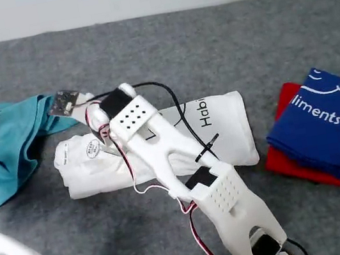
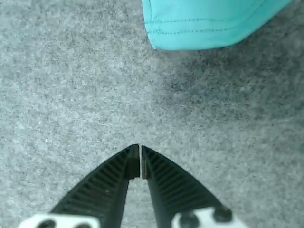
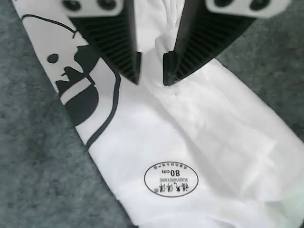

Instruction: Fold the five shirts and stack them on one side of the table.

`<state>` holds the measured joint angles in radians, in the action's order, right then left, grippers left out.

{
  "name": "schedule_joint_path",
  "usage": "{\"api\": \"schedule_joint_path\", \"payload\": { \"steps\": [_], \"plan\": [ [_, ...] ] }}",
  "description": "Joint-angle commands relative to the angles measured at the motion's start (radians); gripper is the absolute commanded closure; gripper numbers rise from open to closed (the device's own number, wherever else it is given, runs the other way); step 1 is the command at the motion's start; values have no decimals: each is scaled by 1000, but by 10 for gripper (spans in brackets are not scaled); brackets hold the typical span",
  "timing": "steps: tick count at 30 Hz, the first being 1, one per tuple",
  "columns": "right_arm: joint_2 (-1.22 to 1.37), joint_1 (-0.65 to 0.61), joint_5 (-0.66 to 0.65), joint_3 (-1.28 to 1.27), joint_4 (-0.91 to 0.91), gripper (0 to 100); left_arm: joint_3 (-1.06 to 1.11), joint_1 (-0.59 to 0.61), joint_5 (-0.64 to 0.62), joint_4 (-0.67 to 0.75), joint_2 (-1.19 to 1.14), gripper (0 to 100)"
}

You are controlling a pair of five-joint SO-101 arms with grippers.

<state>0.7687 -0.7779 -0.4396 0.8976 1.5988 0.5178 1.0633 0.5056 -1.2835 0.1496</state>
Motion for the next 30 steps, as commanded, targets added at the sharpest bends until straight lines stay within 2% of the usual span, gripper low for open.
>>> {"api": "schedule_joint_path", "payload": {
  "steps": [1,5,10,14,19,22,30],
  "plan": [
    [-24,-58,9,141,85,969,-13,-5,6,34,14,985],
    [-16,-147,8,176,150,970,-13,-5,6,41,14,985],
    [71,-196,5,178,122,970,-13,-5,6,41,14,985],
    [180,-143,-61,184,24,970,-13,-5,6,41,14,985],
    [206,-15,-64,186,-108,970,-13,-5,6,41,14,985],
    [189,15,-64,232,-96,970,-13,-5,6,41,14,985],
    [209,-12,-64,319,4,970,-13,-5,8,43,14,985]
  ]
}}
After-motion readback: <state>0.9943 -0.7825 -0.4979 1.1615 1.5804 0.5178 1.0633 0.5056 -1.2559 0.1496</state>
